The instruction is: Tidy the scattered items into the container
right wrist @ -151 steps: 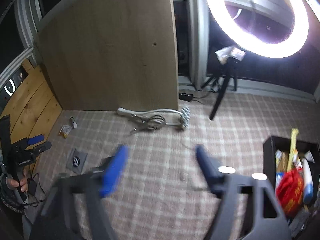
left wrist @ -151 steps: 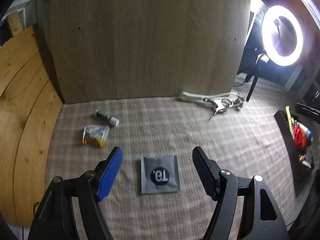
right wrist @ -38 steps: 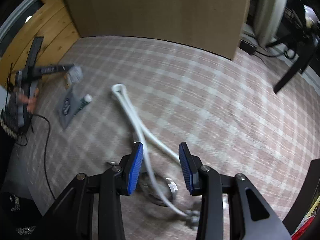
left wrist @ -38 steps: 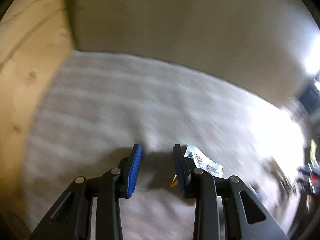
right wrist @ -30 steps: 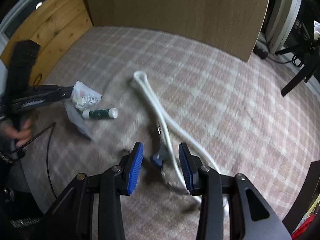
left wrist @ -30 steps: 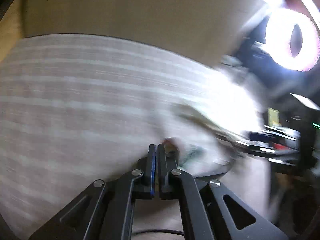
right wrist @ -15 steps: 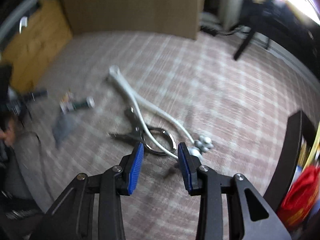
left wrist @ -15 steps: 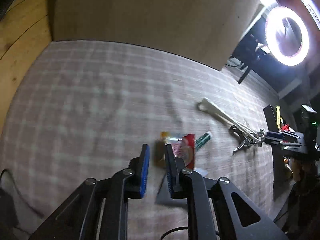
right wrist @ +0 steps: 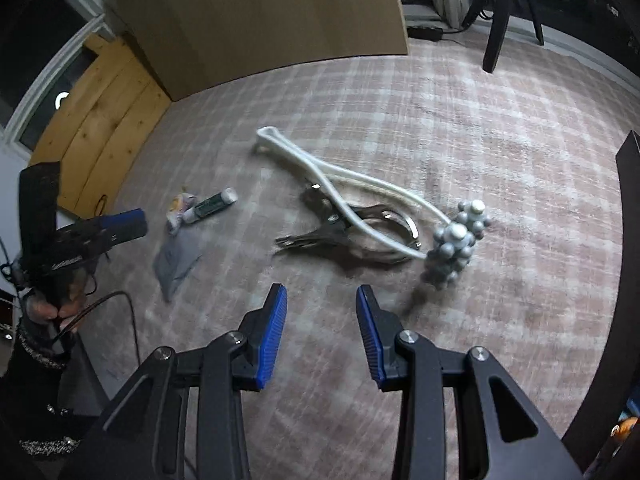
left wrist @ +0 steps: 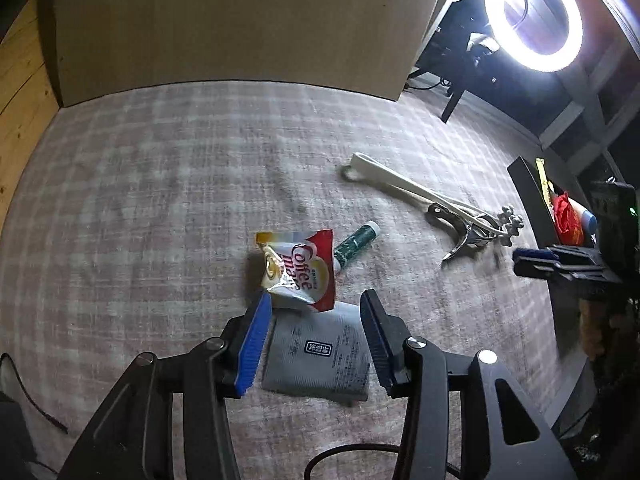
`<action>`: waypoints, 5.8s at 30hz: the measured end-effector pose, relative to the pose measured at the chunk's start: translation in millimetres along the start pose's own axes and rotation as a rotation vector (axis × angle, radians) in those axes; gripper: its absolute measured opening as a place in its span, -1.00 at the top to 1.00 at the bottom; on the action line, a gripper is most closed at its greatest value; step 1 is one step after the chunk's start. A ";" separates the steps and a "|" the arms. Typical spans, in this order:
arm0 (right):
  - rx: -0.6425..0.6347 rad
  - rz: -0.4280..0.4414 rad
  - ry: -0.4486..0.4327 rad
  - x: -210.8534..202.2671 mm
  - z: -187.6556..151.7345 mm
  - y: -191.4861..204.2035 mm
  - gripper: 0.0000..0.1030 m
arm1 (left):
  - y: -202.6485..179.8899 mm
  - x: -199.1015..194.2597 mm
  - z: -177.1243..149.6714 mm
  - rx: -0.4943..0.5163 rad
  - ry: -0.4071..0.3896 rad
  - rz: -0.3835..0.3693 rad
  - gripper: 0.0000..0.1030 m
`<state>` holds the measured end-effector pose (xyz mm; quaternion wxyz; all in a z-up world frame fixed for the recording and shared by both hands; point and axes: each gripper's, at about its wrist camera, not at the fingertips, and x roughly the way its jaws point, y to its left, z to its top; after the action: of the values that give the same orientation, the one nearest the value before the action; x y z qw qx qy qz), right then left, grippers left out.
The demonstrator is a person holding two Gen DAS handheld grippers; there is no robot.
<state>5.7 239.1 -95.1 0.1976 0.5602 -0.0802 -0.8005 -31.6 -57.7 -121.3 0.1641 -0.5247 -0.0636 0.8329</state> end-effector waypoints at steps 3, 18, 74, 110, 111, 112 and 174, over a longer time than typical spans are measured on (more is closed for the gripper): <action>-0.010 -0.095 -0.025 1.4 15.1 -12.6 0.31 | 4.5 -3.5 2.4 0.004 -0.002 0.008 0.14; -0.102 -0.169 -0.038 30.3 32.4 -1.1 0.31 | 17.5 8.6 7.2 0.024 0.022 0.039 0.14; -0.145 -0.185 0.070 72.6 43.3 -28.1 0.77 | 15.5 43.2 16.7 0.118 0.073 0.046 0.60; 0.212 -0.216 -0.368 -85.5 0.6 -77.0 0.88 | -143.8 -15.5 79.3 0.291 -0.133 -0.267 1.00; 0.238 -0.233 -0.388 -95.6 -6.5 -86.0 0.88 | -164.7 -11.4 81.1 0.320 -0.127 -0.295 1.00; 0.266 -0.251 -0.407 -106.0 -13.6 -95.1 0.88 | -186.2 -7.7 82.8 0.348 -0.119 -0.327 1.00; -0.171 -0.141 -0.145 -19.6 69.7 -11.3 0.53 | -40.8 7.4 47.5 0.282 0.055 0.026 0.41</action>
<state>-55.8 250.9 -57.1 0.1815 0.4861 0.0136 -0.8547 -68.6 -13.7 -95.3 0.2273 -0.5200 0.0652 0.8208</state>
